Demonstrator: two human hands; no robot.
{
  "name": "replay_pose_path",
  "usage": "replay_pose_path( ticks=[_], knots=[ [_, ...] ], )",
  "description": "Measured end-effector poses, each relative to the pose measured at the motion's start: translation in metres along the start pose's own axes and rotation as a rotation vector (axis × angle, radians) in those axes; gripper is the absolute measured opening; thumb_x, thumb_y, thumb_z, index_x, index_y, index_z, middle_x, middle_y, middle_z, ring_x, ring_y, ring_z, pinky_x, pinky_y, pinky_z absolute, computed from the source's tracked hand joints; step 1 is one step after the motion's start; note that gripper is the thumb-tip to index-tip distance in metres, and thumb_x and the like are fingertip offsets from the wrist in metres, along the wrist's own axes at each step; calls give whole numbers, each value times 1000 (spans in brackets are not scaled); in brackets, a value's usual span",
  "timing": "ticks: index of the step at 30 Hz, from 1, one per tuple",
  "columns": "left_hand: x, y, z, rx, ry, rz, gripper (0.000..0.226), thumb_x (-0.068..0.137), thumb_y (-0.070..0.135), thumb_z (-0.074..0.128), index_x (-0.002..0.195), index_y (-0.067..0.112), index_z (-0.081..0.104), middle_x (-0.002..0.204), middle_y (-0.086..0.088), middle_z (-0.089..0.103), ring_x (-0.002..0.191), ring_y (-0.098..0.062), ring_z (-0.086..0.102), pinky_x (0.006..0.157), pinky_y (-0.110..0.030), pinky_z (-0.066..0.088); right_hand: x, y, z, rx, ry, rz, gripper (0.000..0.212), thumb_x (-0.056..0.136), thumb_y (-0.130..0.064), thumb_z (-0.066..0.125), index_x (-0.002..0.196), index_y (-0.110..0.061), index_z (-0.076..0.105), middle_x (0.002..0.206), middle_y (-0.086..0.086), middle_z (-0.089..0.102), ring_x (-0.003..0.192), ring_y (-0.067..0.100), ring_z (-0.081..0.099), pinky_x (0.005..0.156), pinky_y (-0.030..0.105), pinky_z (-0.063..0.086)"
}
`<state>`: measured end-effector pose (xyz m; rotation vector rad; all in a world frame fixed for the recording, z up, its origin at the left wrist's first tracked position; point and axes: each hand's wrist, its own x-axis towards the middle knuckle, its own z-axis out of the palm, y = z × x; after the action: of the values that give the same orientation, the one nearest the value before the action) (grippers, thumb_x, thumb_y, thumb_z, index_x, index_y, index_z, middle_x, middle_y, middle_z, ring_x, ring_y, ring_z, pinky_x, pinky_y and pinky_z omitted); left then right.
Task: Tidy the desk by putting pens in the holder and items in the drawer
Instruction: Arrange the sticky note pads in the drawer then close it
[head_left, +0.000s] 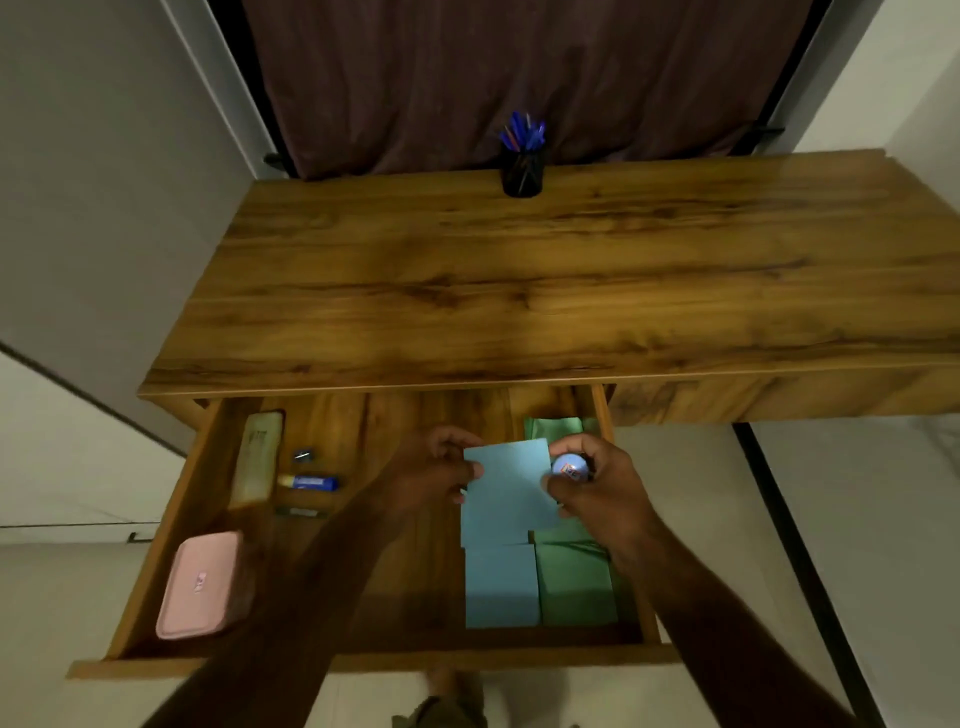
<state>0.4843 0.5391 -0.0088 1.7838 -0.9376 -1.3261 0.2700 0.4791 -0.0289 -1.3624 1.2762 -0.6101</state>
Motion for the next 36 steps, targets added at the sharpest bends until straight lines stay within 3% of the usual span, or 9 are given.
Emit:
replay_pose_path(
  ticks=[5,10,14,19,21,23,29,33,36],
  knots=[
    [40,-21,-13,-116,14,-120,31,88,10,71,117,11,62,104,-10,74,91,-26,73,77,-37,59,42,9,26,-9,96,60,23,83,-12,78,99,-25,68,97,0,70,89,20,71,68,41,65],
    [69,-38,-5,-39,5,-216,37,86,3,67,123,8,61,111,-13,69,101,-26,68,88,-40,57,79,14,44,-38,128,180,29,84,-5,76,108,-18,64,100,0,65,91,19,68,71,37,64],
    [90,-43,11,109,79,-225,25,89,0,63,114,4,65,109,-17,67,90,-23,65,70,-26,51,106,27,52,-105,81,234,29,82,-4,77,104,-21,67,98,-2,66,89,18,69,73,39,65],
    [100,-64,16,294,122,-251,36,90,5,61,125,12,54,120,-4,55,86,-7,55,56,-6,47,118,36,55,-137,38,236,26,85,-5,76,103,-21,66,92,-10,61,82,10,65,70,32,63],
    [101,-69,13,440,113,-256,40,92,10,60,131,10,51,126,-7,50,105,-16,56,79,-14,52,122,35,57,-180,20,208,25,85,-6,76,100,-23,64,88,-13,59,80,7,62,70,30,62],
    [100,-72,11,485,103,-272,41,91,11,60,132,8,51,130,-11,48,117,-32,54,97,-39,53,127,33,59,-207,25,190,27,85,-6,75,102,-23,64,88,-16,56,80,5,60,67,25,59],
    [98,-76,21,473,32,-204,57,89,11,63,143,14,45,134,-9,52,118,-28,58,95,-40,56,134,34,64,-387,23,109,24,87,-9,73,102,-24,63,89,-13,55,78,4,56,69,21,53],
    [98,-76,22,476,15,-227,56,90,15,63,143,15,44,134,-8,48,119,-28,56,94,-37,56,135,45,70,-576,12,76,7,91,-14,67,96,-18,64,91,-2,66,76,8,59,59,18,43],
    [97,-73,18,465,3,-226,53,90,14,61,141,16,46,134,-7,47,117,-27,57,94,-34,56,131,46,67,-652,65,34,4,96,-15,61,96,-17,64,88,-3,61,72,5,54,58,16,37]
  ],
)
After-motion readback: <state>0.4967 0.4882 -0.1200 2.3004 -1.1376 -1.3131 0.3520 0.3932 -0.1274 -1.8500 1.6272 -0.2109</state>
